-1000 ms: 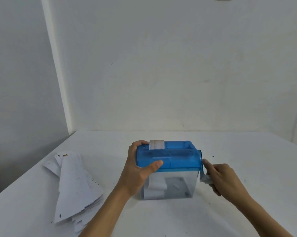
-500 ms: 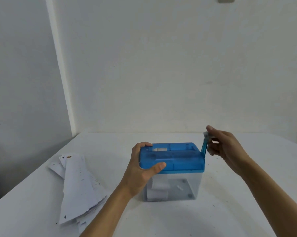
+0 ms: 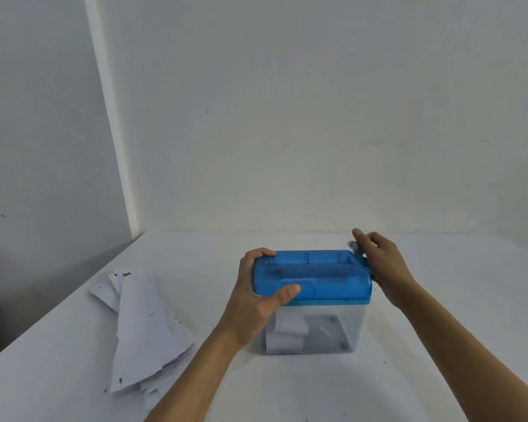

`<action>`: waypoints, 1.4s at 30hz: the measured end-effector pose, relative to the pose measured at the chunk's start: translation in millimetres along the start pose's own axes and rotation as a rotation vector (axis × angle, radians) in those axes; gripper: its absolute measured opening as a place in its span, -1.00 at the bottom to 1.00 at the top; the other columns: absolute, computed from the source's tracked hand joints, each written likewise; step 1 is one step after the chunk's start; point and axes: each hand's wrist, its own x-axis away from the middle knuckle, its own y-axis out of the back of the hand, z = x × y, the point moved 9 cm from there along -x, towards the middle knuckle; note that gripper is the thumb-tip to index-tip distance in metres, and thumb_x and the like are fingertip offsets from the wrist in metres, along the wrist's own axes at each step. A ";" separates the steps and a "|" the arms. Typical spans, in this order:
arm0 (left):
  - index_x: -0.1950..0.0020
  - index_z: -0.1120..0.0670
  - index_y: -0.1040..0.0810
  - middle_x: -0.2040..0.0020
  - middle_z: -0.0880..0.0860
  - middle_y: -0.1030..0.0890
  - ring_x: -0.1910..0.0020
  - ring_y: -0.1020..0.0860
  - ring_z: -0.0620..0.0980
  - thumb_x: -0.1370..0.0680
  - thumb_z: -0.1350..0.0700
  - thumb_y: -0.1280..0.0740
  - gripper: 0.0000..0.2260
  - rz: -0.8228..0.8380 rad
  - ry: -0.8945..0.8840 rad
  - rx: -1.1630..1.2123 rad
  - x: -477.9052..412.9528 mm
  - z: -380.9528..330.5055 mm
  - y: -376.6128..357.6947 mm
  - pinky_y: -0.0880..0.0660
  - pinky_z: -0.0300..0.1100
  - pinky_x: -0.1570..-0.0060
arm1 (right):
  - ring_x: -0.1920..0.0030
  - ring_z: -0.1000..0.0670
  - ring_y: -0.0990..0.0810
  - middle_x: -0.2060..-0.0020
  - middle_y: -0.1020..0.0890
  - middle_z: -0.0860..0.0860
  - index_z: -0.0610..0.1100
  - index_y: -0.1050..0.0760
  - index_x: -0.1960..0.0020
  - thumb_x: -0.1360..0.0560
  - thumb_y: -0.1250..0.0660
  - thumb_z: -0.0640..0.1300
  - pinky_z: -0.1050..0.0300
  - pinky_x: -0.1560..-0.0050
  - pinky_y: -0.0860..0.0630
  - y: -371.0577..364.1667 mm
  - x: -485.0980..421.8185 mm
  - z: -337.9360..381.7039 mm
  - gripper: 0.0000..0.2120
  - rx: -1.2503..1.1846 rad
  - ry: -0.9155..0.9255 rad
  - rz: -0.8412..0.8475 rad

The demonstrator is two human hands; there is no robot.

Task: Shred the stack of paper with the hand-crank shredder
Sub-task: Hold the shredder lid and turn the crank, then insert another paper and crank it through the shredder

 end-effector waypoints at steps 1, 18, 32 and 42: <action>-0.32 0.04 -0.38 -0.25 0.02 -0.47 -0.14 -0.57 -0.16 -0.41 0.04 -0.54 -0.44 0.000 -0.005 -0.003 -0.2 -0.3 -0.1 -0.56 -0.26 -0.05 | 0.20 -0.03 -0.58 0.12 -0.62 -0.10 -0.19 -0.48 0.01 -0.62 -0.23 0.19 0.19 0.31 -0.50 -1.9 0.9 -6.7 -0.59 0.040 -0.014 0.005; -0.37 -0.09 -0.38 -0.30 -0.09 -0.49 -0.25 -0.54 -0.12 -0.36 -0.14 -0.55 -0.36 -0.040 0.018 -0.044 2.7 2.6 1.5 -0.55 -0.14 -0.21 | 0.39 0.05 -0.49 0.37 -0.62 -0.02 -0.17 -0.52 0.21 -0.68 -0.13 0.10 0.24 0.38 -0.37 11.2 74.9 -47.6 -0.55 0.472 -0.147 0.402; -0.56 -0.32 -0.14 -0.41 -0.26 -0.40 -0.23 -0.50 -0.39 -0.39 -0.19 -0.46 -0.20 0.011 0.130 -0.076 8.9 -4.8 -2.1 -0.47 -0.40 -0.17 | 0.11 0.08 -0.57 0.09 -0.61 0.08 -0.06 -0.53 -0.03 -0.58 -0.32 -0.17 0.23 0.25 -0.42 29.9 89.0 75.4 -0.95 0.272 0.375 -0.174; -0.28 -0.09 -0.56 -0.31 -0.16 -0.56 -0.27 -0.51 -0.22 -0.57 -0.10 -0.38 -0.71 -0.309 -0.004 -0.351 60.3 -21.1 106.3 -0.41 -0.21 -0.31 | 0.20 0.19 -0.57 0.22 -0.61 0.19 0.06 -0.53 0.10 -0.52 -0.35 -0.14 0.38 0.26 -0.43 -70.9 157.6 138.5 -0.90 0.217 0.640 0.120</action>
